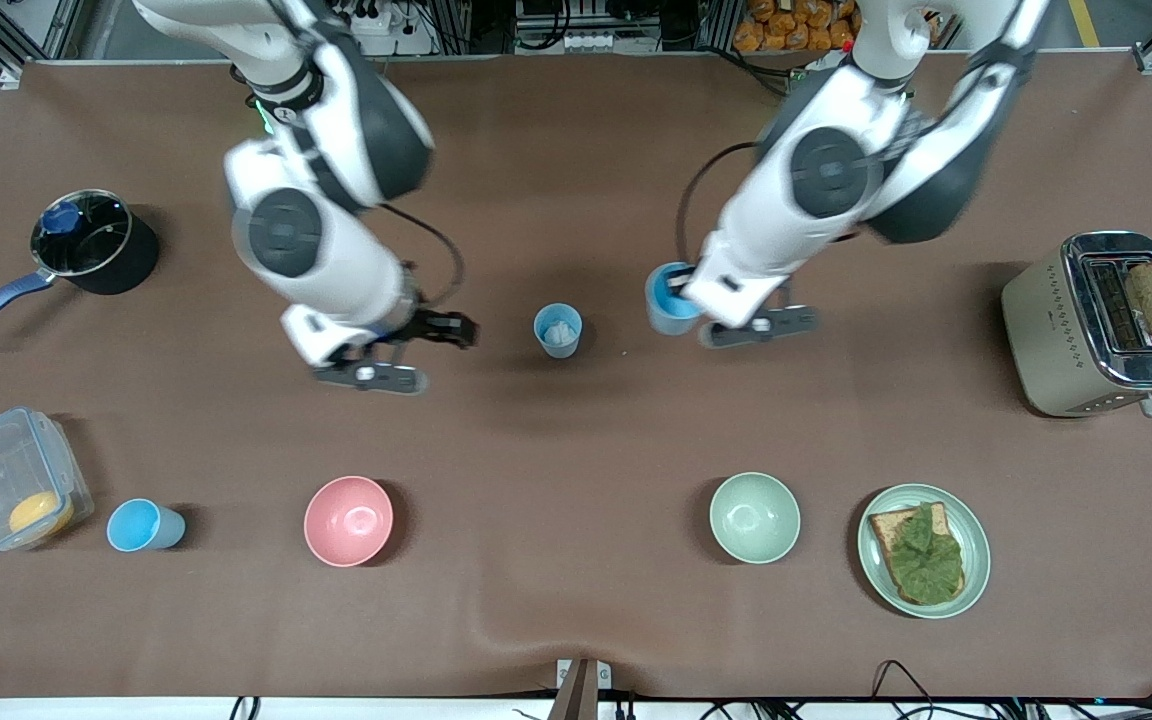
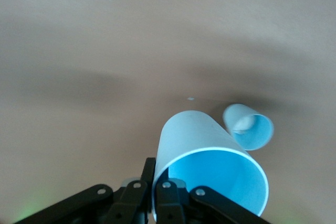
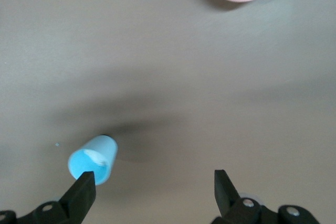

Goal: Stack blue cups with both arms

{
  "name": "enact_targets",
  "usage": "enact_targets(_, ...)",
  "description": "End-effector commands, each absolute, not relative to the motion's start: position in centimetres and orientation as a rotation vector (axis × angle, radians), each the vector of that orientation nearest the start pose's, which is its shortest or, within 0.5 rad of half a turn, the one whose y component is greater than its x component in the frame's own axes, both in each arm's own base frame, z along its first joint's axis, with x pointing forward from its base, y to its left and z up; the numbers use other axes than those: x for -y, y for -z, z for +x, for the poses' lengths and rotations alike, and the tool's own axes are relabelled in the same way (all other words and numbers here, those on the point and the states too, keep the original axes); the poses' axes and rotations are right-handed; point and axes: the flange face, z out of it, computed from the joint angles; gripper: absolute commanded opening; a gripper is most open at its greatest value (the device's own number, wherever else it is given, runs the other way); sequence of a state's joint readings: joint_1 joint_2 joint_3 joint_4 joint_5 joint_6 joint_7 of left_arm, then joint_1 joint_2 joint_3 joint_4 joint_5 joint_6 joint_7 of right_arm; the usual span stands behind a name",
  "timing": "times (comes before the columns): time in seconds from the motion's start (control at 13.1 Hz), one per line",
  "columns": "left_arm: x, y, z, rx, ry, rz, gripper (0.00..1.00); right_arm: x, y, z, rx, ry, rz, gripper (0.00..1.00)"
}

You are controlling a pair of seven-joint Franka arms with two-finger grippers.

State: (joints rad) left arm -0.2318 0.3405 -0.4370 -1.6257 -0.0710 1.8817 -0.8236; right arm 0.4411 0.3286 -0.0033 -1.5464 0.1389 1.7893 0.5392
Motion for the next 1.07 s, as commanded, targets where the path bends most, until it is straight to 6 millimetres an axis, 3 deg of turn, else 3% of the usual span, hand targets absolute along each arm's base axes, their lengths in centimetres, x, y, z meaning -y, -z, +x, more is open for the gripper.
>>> enact_targets(0.0, 42.1, -41.0, 53.0, 0.309, -0.229, -3.277, 0.0, -20.6, -51.1, 58.0, -0.114, -0.206, -3.044, 1.0)
enact_targets(0.08, 44.5, -39.9, 52.0, 0.311, -0.206, -3.295, 0.0, -17.8, -52.6, 57.9, -0.092, -0.203, -3.039, 1.0)
enact_targets(0.23, 47.3, -38.3, 50.9, 0.349, -0.134, -3.311, 0.0, -13.4, -54.5, 57.1, -0.038, -0.187, -3.031, 1.0)
enact_targets(0.38, 48.5, -35.6, 50.4, 0.304, -0.124, -3.294, 0.0, -8.5, -55.6, 56.2, -0.012, -0.162, -3.022, 1.0)
enact_targets(0.54, 50.4, -34.4, 49.3, 0.249, -0.097, -3.32, 0.0, -4.5, -56.9, 55.9, 0.03, -0.142, -3.016, 1.0)
enact_targets(0.69, 50.4, -32.6, 49.3, 0.246, -0.128, -3.302, 0.0, -2.5, -58.1, 55.9, 0.035, -0.117, -3.052, 1.0)
enact_targets(0.99, 50.6, -30.9, 48.1, 0.241, -0.187, -3.276, 0.0, -1.9, -59.2, 56.4, 0.017, -0.08, -3.101, 1.0)
